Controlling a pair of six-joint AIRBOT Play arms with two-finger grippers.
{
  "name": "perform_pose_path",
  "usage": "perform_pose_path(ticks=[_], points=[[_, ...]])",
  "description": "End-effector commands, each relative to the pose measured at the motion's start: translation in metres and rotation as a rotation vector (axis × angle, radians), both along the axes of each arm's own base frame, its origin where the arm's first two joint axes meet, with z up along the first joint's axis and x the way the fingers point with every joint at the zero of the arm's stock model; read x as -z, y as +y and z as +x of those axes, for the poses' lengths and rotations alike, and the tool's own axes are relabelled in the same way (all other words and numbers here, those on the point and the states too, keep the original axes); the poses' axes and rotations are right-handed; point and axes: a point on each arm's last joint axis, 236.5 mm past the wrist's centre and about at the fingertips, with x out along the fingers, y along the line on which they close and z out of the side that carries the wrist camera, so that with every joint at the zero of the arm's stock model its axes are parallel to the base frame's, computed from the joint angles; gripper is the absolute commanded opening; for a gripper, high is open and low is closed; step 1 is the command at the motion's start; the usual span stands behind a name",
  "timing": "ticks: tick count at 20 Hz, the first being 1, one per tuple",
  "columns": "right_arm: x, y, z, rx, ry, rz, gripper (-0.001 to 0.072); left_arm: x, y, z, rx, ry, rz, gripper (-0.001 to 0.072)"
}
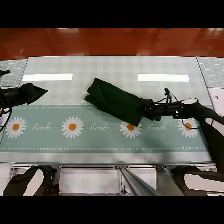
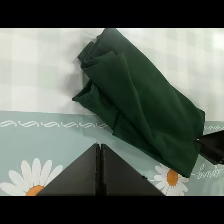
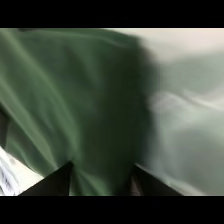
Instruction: Fold the shirts.
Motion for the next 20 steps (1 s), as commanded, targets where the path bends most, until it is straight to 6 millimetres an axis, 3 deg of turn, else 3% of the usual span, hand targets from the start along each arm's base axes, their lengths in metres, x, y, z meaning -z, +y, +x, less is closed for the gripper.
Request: perform_pose_path(ticks=[1,2,3,7,12,14,17,20], points=[[0.003,0.029,0.017,-0.054,-0.009,0.013,0.0390,0.000,0.000,0.000,0.000,0.000,0.000,0.0022],[-0.003,0.034,0.023,-0.064,-0.027,0.016,0.0255,0.000,0.000,0.000,0.000,0.000,0.000,0.0022],[-0.013,0.038,0.028,-0.089,-0.061,0.024,0.0033,0.000,0.000,0.000,0.001,0.001,0.000,0.0022],[-0.074,0.044,0.061,-0.141,-0.224,0.026,0.0021,0.000,0.000,0.000,0.002,-0.001,0.002,0.0022],[-0.181,0.046,0.104,-0.239,-0.422,-0.032,0.0021,0.001,-0.001,-0.001,0.006,0.002,0.002,0.0022],[-0.223,0.038,0.123,-0.236,-0.514,-0.095,0.0021,0.003,-0.004,-0.005,0.038,0.009,0.011,0.0022],[-0.267,0.001,0.141,-0.207,-0.588,-0.278,0.0021,0.004,-0.006,-0.008,0.047,0.019,0.008,0.0022],[-0.304,-0.050,0.139,-0.166,-0.586,-0.364,0.0021,0.004,-0.006,-0.008,0.048,0.019,0.008,0.0022]])
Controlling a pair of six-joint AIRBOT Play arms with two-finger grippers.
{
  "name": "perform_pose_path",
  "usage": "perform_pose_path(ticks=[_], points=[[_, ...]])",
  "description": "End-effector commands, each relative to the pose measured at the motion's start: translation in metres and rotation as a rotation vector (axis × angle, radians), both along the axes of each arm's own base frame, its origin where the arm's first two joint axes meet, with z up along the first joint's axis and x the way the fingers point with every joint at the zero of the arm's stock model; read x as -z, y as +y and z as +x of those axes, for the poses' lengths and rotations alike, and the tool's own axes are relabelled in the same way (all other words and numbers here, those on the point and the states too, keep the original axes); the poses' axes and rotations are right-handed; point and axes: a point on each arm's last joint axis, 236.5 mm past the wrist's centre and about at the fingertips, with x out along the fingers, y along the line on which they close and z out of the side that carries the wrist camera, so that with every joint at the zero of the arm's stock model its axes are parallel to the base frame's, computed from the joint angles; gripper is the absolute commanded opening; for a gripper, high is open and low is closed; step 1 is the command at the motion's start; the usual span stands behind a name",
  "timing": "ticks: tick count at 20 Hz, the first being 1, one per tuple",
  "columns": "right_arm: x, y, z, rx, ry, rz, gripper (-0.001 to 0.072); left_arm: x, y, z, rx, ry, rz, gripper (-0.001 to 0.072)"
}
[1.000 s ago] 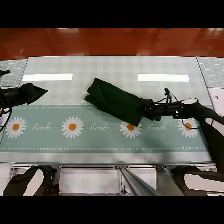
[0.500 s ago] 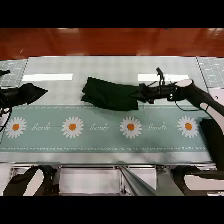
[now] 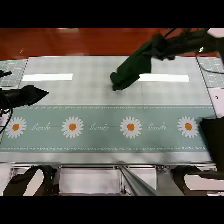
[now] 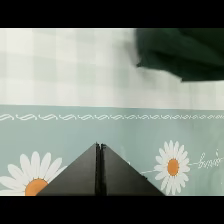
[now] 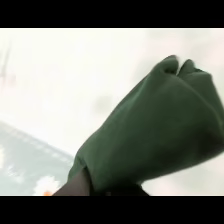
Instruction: Fold the shirts.
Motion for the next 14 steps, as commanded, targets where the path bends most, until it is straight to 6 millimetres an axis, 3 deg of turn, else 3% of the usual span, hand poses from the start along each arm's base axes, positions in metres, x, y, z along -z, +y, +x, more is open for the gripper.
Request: perform_pose_path(ticks=[1,4,9,11,14], points=[[-0.040,-0.065,-0.004,0.102,-0.007,-0.113,0.0021,0.001,-0.001,-0.002,0.009,0.005,0.000,0.0022],[-0.070,-0.130,-0.020,0.225,-0.023,-0.128,0.0021,0.002,-0.005,-0.007,0.029,0.023,-0.007,0.0022],[-0.107,-0.241,-0.067,0.483,-0.049,-0.159,0.0021,0.001,-0.006,-0.009,0.057,0.006,0.014,0.0022],[-0.110,-0.278,-0.092,0.572,-0.020,-0.174,0.0021,-0.002,-0.006,-0.009,0.061,-0.013,0.024,0.0022],[-0.092,-0.317,-0.134,0.654,0.110,-0.182,0.0021,-0.008,-0.003,-0.006,0.044,-0.047,0.035,0.0022]])
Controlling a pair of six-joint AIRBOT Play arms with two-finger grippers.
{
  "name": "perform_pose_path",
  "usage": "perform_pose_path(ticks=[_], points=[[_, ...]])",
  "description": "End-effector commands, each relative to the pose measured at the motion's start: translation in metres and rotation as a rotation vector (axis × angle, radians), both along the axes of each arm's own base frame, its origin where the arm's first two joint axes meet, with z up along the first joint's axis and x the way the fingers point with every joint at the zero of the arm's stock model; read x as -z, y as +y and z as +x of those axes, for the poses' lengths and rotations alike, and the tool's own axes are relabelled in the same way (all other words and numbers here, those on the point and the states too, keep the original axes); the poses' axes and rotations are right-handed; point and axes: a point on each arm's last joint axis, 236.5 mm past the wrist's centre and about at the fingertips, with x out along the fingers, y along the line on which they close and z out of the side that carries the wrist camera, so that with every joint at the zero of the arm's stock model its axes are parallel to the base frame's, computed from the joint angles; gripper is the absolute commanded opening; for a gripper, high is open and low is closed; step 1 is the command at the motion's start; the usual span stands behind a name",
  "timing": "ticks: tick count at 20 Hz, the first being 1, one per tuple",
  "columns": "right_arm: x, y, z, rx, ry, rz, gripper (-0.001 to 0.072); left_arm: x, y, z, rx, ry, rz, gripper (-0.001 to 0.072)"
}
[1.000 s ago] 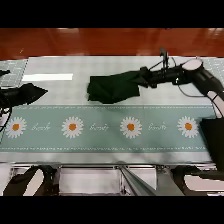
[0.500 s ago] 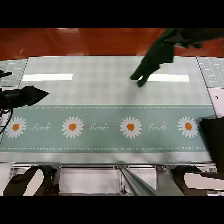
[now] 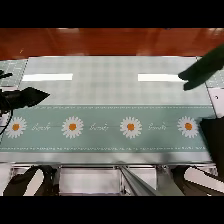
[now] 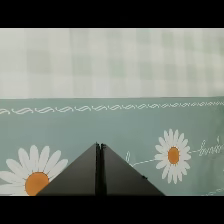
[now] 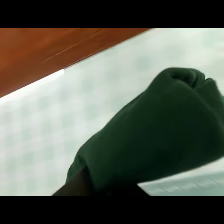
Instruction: Fold the shirts.
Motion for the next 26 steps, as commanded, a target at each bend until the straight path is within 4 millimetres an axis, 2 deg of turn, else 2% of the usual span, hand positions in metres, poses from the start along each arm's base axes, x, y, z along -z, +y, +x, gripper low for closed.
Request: perform_pose_path(ticks=[1,3,5,8,11,13,18,19,20,21,24,25,26], points=[[0.017,-0.048,-0.059,0.130,0.146,0.021,0.0021,-0.006,0.003,0.005,-0.015,-0.041,0.016,0.0022],[0.034,-0.079,-0.097,0.242,0.270,0.009,0.0021,-0.009,0.007,0.010,-0.035,-0.061,0.021,0.0022],[0.040,-0.110,-0.127,0.382,0.317,0.001,0.0021,-0.010,0.010,0.013,-0.049,-0.074,0.024,0.0022],[0.058,-0.133,-0.164,0.502,0.368,0.044,0.0021,-0.012,0.012,0.017,-0.063,-0.088,0.027,0.0022],[0.103,-0.138,-0.217,0.607,0.527,0.085,0.0021,-0.014,0.015,0.021,-0.080,-0.104,0.031,0.0022],[0.129,-0.134,-0.256,0.694,0.627,0.127,0.0021,-0.016,0.018,0.024,-0.093,-0.118,0.034,0.0022],[0.169,-0.114,-0.337,0.866,0.854,0.166,0.0023,-0.022,0.026,0.034,-0.135,-0.159,0.043,0.0022],[0.176,-0.111,-0.351,0.885,0.914,0.157,0.0119,-0.024,0.028,0.036,-0.145,-0.168,0.045,0.0022],[0.182,-0.108,-0.359,0.892,0.959,0.164,0.0393,-0.024,0.029,0.037,-0.150,-0.172,0.045,0.0022],[0.184,-0.106,-0.359,0.890,0.966,0.170,0.0416,-0.024,0.030,0.038,-0.153,-0.174,0.046,0.0022],[0.185,-0.106,-0.356,0.900,0.955,0.179,0.0409,-0.024,0.031,0.039,-0.156,-0.174,0.046,0.0022],[0.186,-0.111,-0.340,0.918,0.881,0.203,0.0361,-0.023,0.032,0.041,-0.161,-0.175,0.046,0.0022],[0.185,-0.118,-0.304,0.895,0.724,0.240,0.0154,-0.022,0.033,0.043,-0.167,-0.171,0.042,0.0022]])
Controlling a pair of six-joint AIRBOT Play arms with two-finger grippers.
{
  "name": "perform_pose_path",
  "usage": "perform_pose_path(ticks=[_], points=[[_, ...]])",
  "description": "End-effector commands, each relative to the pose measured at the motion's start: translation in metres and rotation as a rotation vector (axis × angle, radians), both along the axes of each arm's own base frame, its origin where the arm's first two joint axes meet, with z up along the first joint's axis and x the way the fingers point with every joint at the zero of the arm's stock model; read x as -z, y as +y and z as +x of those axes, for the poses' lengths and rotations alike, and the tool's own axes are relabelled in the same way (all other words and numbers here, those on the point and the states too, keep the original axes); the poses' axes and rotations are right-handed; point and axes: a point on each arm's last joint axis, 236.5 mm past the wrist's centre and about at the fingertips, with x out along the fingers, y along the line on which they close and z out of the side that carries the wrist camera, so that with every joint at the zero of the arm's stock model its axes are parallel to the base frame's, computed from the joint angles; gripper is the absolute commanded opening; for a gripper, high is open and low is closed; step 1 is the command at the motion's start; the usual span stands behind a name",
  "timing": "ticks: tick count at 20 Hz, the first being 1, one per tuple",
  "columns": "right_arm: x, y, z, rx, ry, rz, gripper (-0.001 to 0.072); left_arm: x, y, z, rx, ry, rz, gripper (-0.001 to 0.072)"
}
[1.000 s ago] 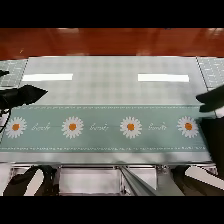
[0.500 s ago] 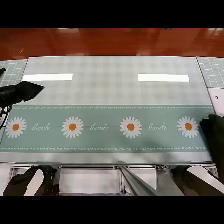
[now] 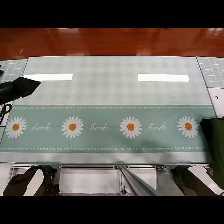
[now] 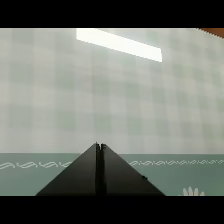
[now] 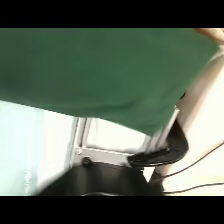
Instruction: Fold the shirts.
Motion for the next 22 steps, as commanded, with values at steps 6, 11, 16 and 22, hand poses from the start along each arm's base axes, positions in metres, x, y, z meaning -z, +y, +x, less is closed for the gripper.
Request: perform_pose_path(ticks=[6,11,16,22], points=[[-0.097,0.083,0.327,-0.654,-1.034,-0.235,0.0020,-0.007,-0.039,0.031,0.087,0.021,-0.128,0.0021],[0.032,0.231,0.346,-1.373,-0.443,-0.252,0.0021,0.026,-0.066,0.072,0.139,0.129,0.351,0.0021],[0.083,0.232,0.318,-1.359,-0.162,-0.168,0.0021,0.099,-0.077,0.038,0.212,0.440,0.358,0.0022],[0.082,0.232,0.322,-1.335,-0.180,-0.181,0.0021,0.102,-0.076,0.039,0.214,0.443,0.361,0.0022]])
